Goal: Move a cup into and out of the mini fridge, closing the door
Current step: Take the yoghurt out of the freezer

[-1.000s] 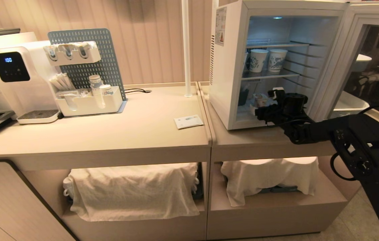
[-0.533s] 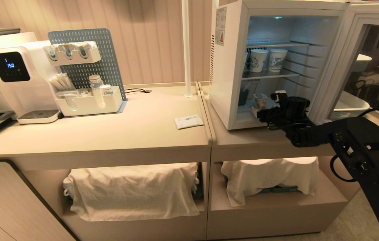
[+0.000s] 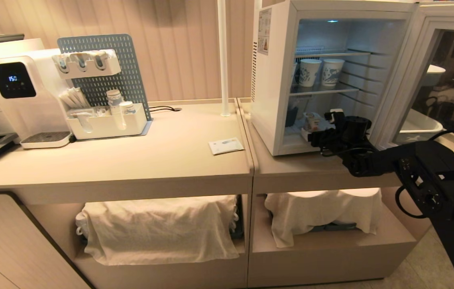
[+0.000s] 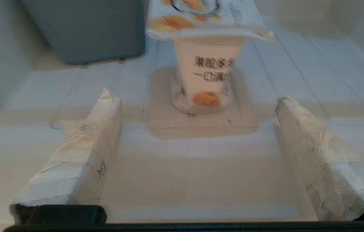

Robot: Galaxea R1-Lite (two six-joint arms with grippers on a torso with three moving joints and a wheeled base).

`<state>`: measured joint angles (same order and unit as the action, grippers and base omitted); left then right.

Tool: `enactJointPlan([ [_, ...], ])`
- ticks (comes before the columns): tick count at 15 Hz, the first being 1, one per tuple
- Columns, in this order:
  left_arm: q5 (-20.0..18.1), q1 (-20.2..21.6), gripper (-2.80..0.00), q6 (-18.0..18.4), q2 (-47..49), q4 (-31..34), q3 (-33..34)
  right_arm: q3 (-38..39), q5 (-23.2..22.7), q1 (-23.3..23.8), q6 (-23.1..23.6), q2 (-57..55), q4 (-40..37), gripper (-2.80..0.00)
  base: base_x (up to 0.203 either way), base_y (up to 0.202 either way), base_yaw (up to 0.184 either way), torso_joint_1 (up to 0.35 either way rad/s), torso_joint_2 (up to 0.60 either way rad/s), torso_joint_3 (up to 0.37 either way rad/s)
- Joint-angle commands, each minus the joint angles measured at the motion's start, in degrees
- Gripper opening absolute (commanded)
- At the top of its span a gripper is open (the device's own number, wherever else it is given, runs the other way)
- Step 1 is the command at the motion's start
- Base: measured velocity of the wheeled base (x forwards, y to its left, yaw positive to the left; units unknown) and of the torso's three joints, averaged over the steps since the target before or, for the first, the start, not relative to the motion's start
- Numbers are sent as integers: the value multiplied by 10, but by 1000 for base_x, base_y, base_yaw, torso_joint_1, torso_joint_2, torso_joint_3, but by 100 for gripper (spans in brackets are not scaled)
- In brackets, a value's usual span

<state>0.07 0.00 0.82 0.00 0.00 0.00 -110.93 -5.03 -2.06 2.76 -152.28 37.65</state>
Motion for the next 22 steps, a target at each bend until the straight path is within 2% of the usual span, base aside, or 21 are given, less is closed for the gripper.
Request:
enactJointPlan([
  [1, 0, 0, -280, 0, 0, 0, 0, 0, -13, 0, -2, 3, 7, -280, 0, 0, 0, 0, 0, 0],
  [3, 0, 0, -280, 0, 0, 0, 0, 0, -37, 0, 2, 8, 10, -280, 0, 0, 0, 0, 0, 0],
  [11, 0, 0, -280, 0, 0, 0, 0, 0, -37, 0, 2, 12, 4, -280, 0, 0, 0, 0, 0, 0],
  [16, 0, 0, -280, 0, 0, 0, 0, 1, -27, 0, 5, 21, -1, -280, 0, 0, 0, 0, 0, 0],
  [20, 0, 0, -280, 0, 0, 0, 0, 7, -9, 0, 8, 40, -45, -280, 0, 0, 0, 0, 0, 0],
  [21, 0, 0, -280, 0, 1, 0, 0, 6, -8, 0, 12, 42, -52, 0, 0, 0, 0, 0, 0, 0],
  [22, 0, 0, -280, 0, 0, 0, 0, 8, -8, 0, 14, 44, -53, 0, 0, 0, 0, 0, 0, 0],
])
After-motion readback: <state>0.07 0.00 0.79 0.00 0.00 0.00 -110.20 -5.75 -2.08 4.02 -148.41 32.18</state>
